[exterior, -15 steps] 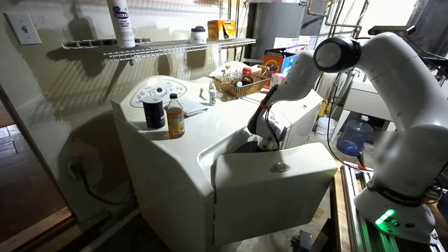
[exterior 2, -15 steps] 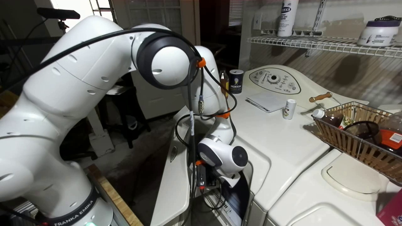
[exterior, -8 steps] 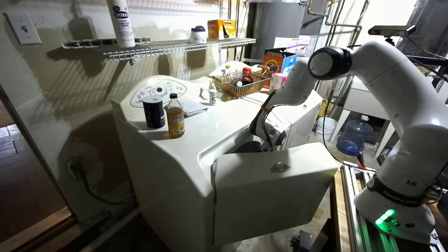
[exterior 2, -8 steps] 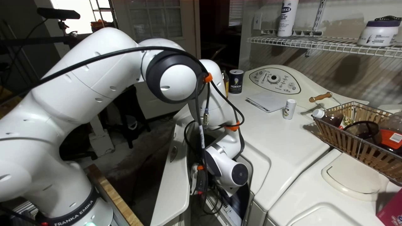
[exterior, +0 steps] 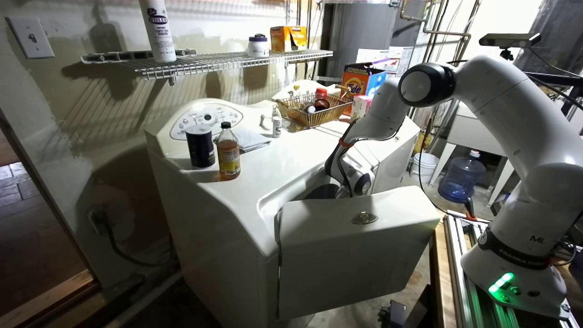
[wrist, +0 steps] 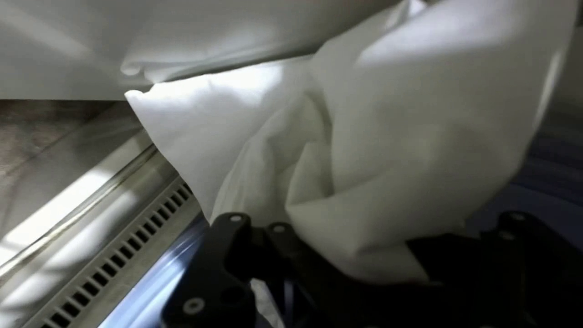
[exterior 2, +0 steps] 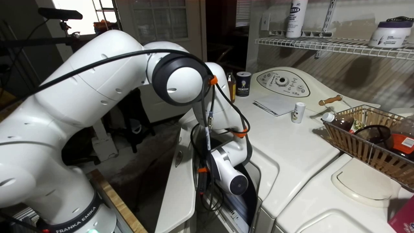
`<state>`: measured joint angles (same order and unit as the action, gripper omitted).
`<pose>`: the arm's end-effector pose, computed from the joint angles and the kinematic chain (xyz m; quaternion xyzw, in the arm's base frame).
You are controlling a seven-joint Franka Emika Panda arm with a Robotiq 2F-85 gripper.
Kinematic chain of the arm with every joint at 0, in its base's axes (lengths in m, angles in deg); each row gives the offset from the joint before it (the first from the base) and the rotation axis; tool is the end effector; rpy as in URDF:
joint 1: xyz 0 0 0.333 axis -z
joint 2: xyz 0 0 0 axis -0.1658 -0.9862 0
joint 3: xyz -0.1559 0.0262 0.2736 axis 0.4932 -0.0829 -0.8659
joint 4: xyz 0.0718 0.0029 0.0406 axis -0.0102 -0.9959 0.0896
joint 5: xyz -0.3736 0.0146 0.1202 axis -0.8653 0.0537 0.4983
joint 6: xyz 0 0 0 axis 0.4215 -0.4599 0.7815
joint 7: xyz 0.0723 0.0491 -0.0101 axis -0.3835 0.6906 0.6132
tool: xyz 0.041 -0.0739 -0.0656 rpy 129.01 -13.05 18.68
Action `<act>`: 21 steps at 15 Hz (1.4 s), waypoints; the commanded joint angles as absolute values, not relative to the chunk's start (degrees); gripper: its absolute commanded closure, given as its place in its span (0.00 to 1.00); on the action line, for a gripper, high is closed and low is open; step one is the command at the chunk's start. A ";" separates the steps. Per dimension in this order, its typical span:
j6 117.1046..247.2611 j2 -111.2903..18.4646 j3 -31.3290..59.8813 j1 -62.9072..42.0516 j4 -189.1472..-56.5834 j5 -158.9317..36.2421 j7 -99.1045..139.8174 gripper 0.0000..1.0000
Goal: Pick up the towel and put it in the washing machine
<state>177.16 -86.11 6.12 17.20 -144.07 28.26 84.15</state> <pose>0.4582 -0.1531 -0.0537 -0.8163 0.3567 -0.0453 0.4522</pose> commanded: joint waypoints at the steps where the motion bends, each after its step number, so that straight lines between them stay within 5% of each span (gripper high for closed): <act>1: 168.58 -89.17 9.65 16.07 -141.01 36.61 93.61 1.00; 9: 163.48 -86.04 14.47 6.31 -143.83 46.76 100.45 1.00; 21: 161.97 -86.24 15.47 5.62 -143.65 48.64 102.61 1.00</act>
<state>164.48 -86.06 11.95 9.16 -143.73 46.97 103.42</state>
